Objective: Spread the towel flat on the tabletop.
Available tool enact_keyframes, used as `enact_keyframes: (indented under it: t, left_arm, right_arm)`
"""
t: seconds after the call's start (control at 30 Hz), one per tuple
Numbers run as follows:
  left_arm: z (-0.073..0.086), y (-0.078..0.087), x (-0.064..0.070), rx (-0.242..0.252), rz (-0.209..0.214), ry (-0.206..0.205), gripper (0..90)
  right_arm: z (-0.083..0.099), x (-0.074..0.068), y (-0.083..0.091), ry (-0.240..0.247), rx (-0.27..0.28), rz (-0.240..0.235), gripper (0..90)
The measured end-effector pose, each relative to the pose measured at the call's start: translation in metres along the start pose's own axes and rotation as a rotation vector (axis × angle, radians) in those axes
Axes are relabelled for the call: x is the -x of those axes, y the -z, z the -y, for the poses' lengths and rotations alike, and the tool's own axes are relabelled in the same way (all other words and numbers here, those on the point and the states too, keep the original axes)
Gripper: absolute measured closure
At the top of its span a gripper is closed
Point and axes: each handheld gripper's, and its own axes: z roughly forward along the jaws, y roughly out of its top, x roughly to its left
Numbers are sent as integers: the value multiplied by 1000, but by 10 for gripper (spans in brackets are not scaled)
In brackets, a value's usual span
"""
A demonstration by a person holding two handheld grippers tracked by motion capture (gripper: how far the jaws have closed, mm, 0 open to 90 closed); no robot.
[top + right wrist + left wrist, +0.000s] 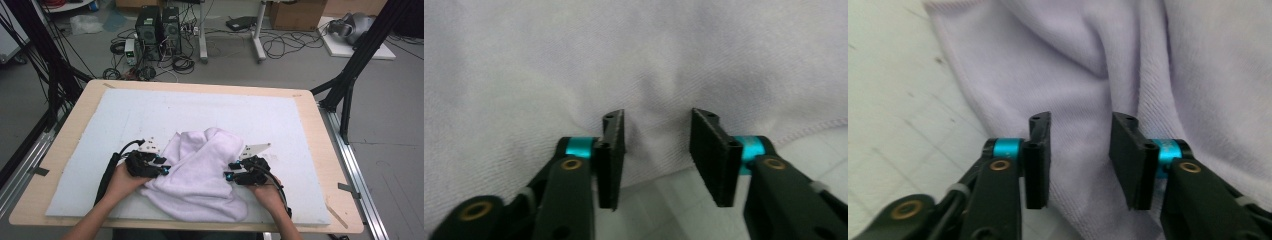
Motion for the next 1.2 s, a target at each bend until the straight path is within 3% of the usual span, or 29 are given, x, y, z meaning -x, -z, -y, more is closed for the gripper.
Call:
enact_keyframes:
  t: [0.07,0.13,0.23,0.27,0.43,0.57,0.7,0.8,0.9,1.0,1.1,1.2]
  left_arm:
    - [-1,0,1,-5,23,-19,832]
    - [-1,1,3,-1,20,-34,872]
    - [2,8,3,-4,-8,-45,880]
    - [4,15,2,22,-26,-38,880]
    - [13,49,-3,55,-83,-33,882]
    - [23,80,-1,80,-118,-40,882]
    - [39,99,4,80,-106,-25,882]
    - [44,98,4,72,-71,-20,849]
    - [39,94,-1,80,-69,-3,746]
    - [27,87,-10,112,-78,13,689]
    - [14,73,-19,126,-70,31,670]
    - [6,50,-29,95,-89,42,652]
  right_arm:
    - [0,0,0,8,0,-17,753]
    - [0,-1,1,25,-1,-19,823]
    - [-3,-4,9,56,-1,-4,856]
    - [-5,-6,13,66,10,4,858]
    - [-18,-9,32,80,79,14,859]
    - [-32,-22,38,114,100,-6,859]
    - [-34,-39,32,147,75,-61,857]
    - [-29,-48,19,165,-7,-103,752]
    - [-33,-45,25,165,55,-100,697]
    - [-41,-35,36,159,112,-36,674]
    - [-44,-18,36,131,109,11,657]
    - [-40,-1,27,75,81,40,607]
